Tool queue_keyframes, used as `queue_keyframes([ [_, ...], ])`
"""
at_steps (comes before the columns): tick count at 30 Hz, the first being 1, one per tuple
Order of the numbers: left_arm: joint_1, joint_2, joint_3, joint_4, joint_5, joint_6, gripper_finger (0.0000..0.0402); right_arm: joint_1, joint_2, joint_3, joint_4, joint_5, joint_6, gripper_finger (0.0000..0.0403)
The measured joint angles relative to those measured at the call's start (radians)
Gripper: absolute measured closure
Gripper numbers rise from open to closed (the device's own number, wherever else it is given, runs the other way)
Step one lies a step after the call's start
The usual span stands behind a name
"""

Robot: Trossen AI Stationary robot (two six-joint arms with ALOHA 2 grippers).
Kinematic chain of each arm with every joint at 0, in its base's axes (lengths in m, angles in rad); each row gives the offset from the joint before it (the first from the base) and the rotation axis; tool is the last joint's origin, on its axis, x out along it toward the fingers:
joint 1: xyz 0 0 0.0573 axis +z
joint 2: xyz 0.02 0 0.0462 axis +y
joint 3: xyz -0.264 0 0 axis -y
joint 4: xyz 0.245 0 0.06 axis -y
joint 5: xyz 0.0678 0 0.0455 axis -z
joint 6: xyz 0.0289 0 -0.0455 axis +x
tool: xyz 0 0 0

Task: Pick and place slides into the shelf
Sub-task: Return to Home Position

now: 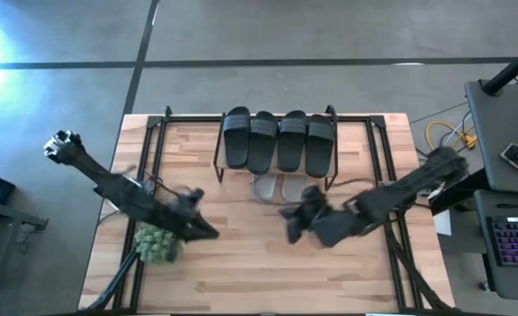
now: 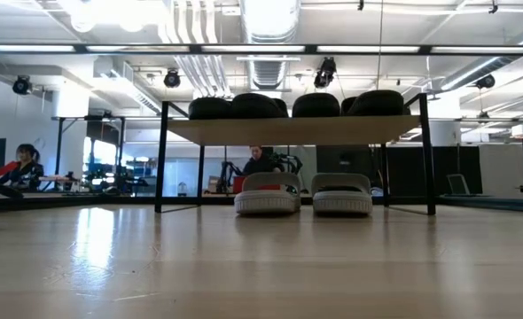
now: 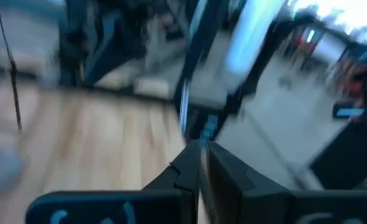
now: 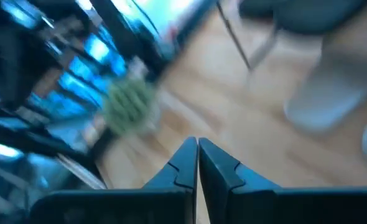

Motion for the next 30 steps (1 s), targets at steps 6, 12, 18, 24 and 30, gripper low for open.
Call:
queue_keyframes([
  [6, 0.007, -0.169, -0.001, 0.066, -0.027, 0.076, 0.0389, 0.054, -0.176, 0.022, 0.007, 0.095, -0.228, 0.0394],
  [12, 0.007, -0.249, -0.006, 0.066, -0.035, 0.113, 0.0389, 0.097, -0.292, 0.021, 0.007, 0.064, -0.368, 0.0394],
  [18, 0.007, -0.242, -0.013, 0.066, -0.152, 0.011, 0.0389, 0.169, -0.348, 0.0, 0.012, 0.038, -0.456, 0.0394],
  [24, -0.022, -0.105, -0.03, 0.196, -0.091, -0.049, 0.0389, 0.272, -0.348, -0.189, 0.334, -0.022, -0.555, 0.0394],
  [30, 0.202, 0.021, -0.066, 0.385, 0.132, 0.048, 0.0389, 0.122, -0.52, -0.48, 0.528, -0.173, -0.582, 0.0394],
])
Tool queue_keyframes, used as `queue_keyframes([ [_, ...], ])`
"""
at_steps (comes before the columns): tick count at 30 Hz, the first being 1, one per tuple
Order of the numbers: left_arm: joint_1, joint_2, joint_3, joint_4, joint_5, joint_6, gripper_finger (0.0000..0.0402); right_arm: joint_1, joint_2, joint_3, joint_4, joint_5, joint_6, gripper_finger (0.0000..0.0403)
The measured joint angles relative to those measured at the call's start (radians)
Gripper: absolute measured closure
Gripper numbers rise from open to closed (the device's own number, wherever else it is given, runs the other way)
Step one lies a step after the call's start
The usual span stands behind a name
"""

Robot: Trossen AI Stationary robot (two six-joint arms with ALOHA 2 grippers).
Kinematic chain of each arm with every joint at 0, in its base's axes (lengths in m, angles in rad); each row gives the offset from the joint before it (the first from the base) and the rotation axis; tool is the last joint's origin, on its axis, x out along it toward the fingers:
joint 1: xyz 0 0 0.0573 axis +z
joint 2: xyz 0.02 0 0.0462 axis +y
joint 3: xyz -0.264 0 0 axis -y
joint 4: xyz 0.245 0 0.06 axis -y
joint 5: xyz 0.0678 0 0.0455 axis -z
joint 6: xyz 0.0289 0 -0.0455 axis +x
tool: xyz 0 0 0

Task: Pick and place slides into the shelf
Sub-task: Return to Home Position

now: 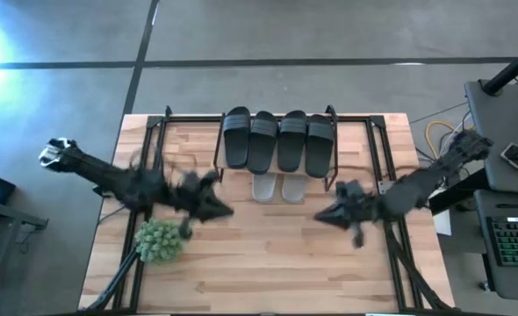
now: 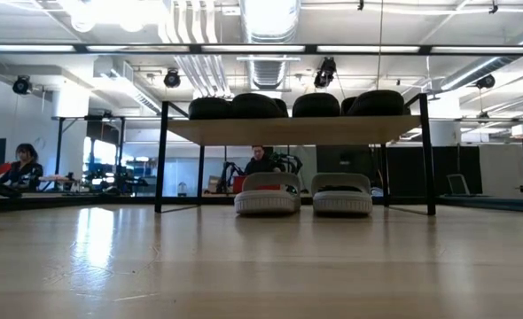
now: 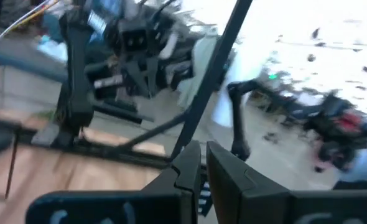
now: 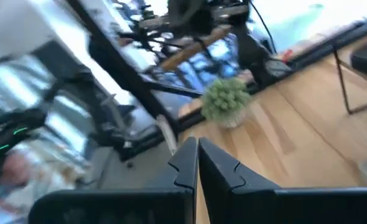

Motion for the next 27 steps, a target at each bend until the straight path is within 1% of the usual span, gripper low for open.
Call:
queue_keyframes([
  [2, 0.127, -0.042, 0.0, -0.003, 0.173, 0.002, 0.0389, -0.057, -0.121, -0.061, 0.003, -0.084, -0.045, 0.0394],
  [4, 0.242, -0.107, 0.004, -0.057, 0.312, 0.0, 0.0389, -0.094, -0.266, -0.115, 0.018, -0.121, -0.107, 0.0394],
  [5, 0.28, -0.145, 0.001, -0.117, 0.345, -0.004, 0.0389, -0.101, -0.331, -0.144, 0.021, -0.123, -0.124, 0.0394],
  [6, 0.306, -0.181, -0.006, -0.177, 0.351, -0.008, 0.0389, -0.102, -0.385, -0.177, 0.026, -0.115, -0.134, 0.0394],
  [7, 0.322, -0.215, -0.016, -0.224, 0.34, -0.009, 0.0389, -0.1, -0.427, -0.213, 0.025, -0.111, -0.14, 0.0394],
  [9, 0.328, -0.278, -0.045, -0.303, 0.285, 0.015, 0.0389, -0.097, -0.485, -0.292, 0.004, -0.102, -0.15, 0.0394],
  [11, 0.328, -0.338, -0.095, -0.325, 0.24, 0.032, 0.0389, -0.097, -0.532, -0.363, 0.003, -0.053, -0.152, 0.0394],
  [13, 0.328, -0.399, -0.162, -0.325, 0.217, 0.033, 0.0389, -0.099, -0.573, -0.425, 0.006, 0.057, -0.093, 0.0394],
  [14, 0.328, -0.432, -0.201, -0.328, 0.216, 0.034, 0.0389, -0.098, -0.593, -0.451, -0.002, 0.139, -0.031, 0.0394],
  [15, 0.328, -0.461, -0.239, -0.332, 0.214, 0.034, 0.0389, -0.097, -0.614, -0.475, -0.009, 0.212, 0.066, 0.0394],
  [16, 0.328, -0.488, -0.274, -0.332, 0.215, 0.034, 0.0389, -0.098, -0.629, -0.496, -0.011, 0.258, 0.144, 0.0394],
  [17, 0.328, -0.515, -0.308, -0.33, 0.216, 0.034, 0.0389, -0.098, -0.644, -0.513, -0.006, 0.28, 0.154, 0.0394],
  [18, 0.328, -0.541, -0.345, -0.332, 0.219, 0.034, 0.0389, -0.098, -0.655, -0.527, 0.012, 0.27, 0.089, 0.0394],
  [20, 0.328, -0.603, -0.418, -0.333, 0.22, 0.03, 0.0389, -0.096, -0.659, -0.556, 0.093, 0.186, -0.115, 0.0394],
  [21, 0.328, -0.653, -0.453, -0.345, 0.219, 0.028, 0.0389, -0.095, -0.667, -0.571, 0.113, 0.163, -0.186, 0.0394],
  [22, 0.328, -0.706, -0.482, -0.349, 0.215, 0.027, 0.0389, -0.098, -0.678, -0.581, 0.114, 0.164, -0.219, 0.0394],
  [24, 0.328, -0.811, -0.531, -0.373, 0.18, 0.015, 0.0389, -0.1, -0.709, -0.601, 0.084, 0.214, -0.22, 0.0394],
  [25, 0.328, -0.863, -0.557, -0.412, 0.154, 0.0, 0.0389, -0.101, -0.724, -0.616, 0.069, 0.248, -0.205, 0.0394],
  [27, 0.328, -0.973, -0.593, -0.465, 0.106, -0.023, 0.0389, -0.1, -0.757, -0.659, 0.067, 0.279, -0.177, 0.0394],
])
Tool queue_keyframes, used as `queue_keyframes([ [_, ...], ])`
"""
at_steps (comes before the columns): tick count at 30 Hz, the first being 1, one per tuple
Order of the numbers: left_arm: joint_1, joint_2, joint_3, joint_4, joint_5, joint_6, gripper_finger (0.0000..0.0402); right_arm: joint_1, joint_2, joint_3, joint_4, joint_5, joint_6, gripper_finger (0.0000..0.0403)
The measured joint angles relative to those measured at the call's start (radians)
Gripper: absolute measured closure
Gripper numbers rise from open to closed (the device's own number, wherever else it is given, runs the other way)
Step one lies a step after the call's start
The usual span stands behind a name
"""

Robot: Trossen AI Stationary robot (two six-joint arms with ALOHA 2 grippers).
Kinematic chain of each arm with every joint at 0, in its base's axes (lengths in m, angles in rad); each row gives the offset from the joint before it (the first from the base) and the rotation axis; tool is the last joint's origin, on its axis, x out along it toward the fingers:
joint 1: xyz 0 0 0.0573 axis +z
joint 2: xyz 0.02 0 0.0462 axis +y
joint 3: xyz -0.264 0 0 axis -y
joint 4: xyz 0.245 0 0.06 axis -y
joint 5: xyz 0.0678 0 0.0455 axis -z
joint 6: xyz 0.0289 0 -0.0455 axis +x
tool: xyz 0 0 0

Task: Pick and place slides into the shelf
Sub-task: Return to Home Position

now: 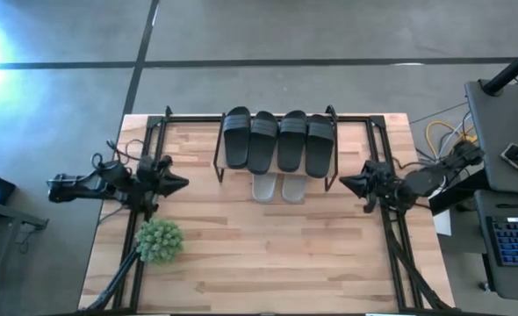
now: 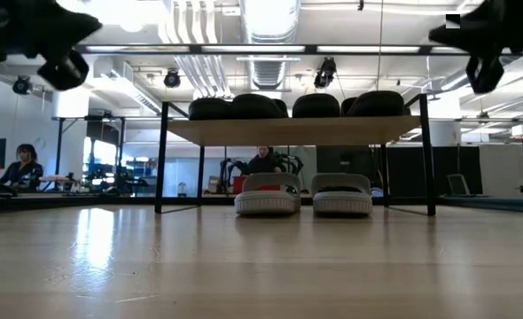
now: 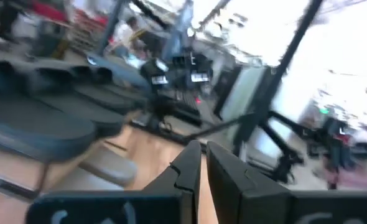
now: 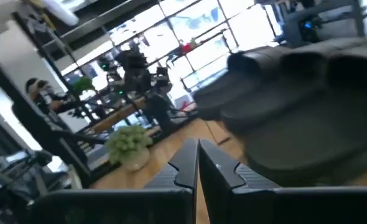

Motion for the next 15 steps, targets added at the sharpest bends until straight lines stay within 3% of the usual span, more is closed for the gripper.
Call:
queue_keyframes([
  [1, 0.0, -0.048, -0.011, -0.007, -0.026, -0.003, 0.0389, -0.001, -0.018, -0.022, 0.009, 0.007, 0.003, 0.0394],
  [3, 0.0, -0.021, -0.027, -0.046, -0.072, 0.001, 0.0389, -0.002, -0.061, -0.069, 0.084, -0.017, -0.024, 0.0394],
  [6, 0.001, 0.018, 0.009, -0.024, -0.114, 0.0, 0.0389, -0.005, -0.135, -0.139, 0.182, -0.127, -0.076, 0.0394],
  [11, 0.007, 0.002, -0.005, -0.054, -0.165, -0.031, 0.0389, -0.005, -0.277, -0.242, 0.149, -0.195, -0.065, 0.0394],
  [15, 0.012, -0.022, -0.003, -0.058, -0.181, -0.068, 0.0389, -0.019, -0.279, -0.241, 0.133, -0.229, -0.042, 0.0394],
])
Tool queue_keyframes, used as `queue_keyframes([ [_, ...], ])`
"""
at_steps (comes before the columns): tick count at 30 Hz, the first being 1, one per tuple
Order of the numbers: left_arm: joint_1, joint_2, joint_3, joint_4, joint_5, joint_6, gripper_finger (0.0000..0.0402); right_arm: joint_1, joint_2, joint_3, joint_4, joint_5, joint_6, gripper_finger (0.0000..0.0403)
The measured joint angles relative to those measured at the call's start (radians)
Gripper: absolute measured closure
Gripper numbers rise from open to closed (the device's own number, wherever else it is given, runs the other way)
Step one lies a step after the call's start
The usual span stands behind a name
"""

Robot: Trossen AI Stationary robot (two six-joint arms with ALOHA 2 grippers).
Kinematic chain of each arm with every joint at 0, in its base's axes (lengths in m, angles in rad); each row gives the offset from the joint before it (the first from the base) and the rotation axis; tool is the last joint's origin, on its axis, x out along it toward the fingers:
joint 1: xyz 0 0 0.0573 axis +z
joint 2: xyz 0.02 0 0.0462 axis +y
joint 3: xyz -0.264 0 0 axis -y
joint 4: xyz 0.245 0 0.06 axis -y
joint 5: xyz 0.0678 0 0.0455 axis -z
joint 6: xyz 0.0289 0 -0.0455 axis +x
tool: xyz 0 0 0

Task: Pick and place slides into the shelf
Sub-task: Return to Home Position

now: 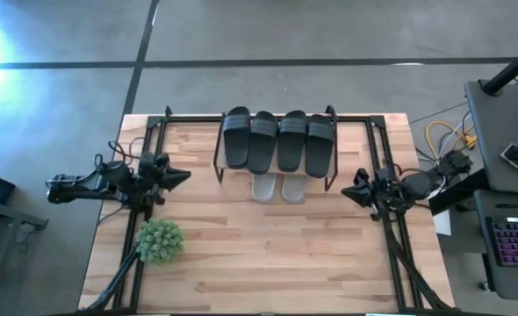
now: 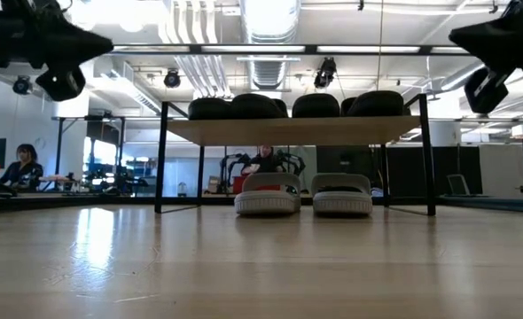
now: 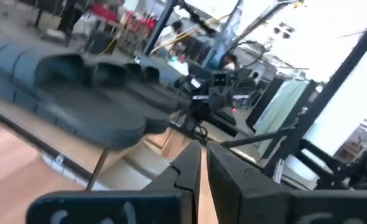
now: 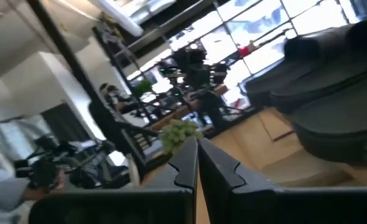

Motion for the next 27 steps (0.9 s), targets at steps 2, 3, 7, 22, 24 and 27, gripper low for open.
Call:
queue_keyframes([
  [2, 0.002, 0.007, 0.001, -0.022, -0.004, -0.033, 0.0389, -0.012, 0.002, 0.0, 0.011, -0.048, 0.005, 0.0394],
  [3, 0.002, 0.011, 0.0, -0.02, -0.016, -0.048, 0.0389, -0.019, 0.001, 0.0, 0.012, -0.077, 0.006, 0.0394],
  [7, 0.002, 0.024, -0.023, -0.025, -0.046, -0.116, 0.0389, -0.034, 0.001, 0.0, -0.029, -0.129, -0.026, 0.0394],
  [22, 0.002, 0.054, -0.042, -0.017, -0.043, -0.118, 0.0389, -0.037, 0.015, 0.0, -0.121, -0.1, -0.053, 0.0394],
  [24, 0.002, 0.061, -0.042, -0.011, -0.044, -0.118, 0.0389, -0.037, 0.015, 0.0, -0.121, -0.099, -0.048, 0.0394],
  [27, 0.002, 0.062, -0.043, -0.014, -0.043, -0.118, 0.0389, -0.037, 0.016, 0.0, -0.121, -0.098, -0.046, 0.0394],
])
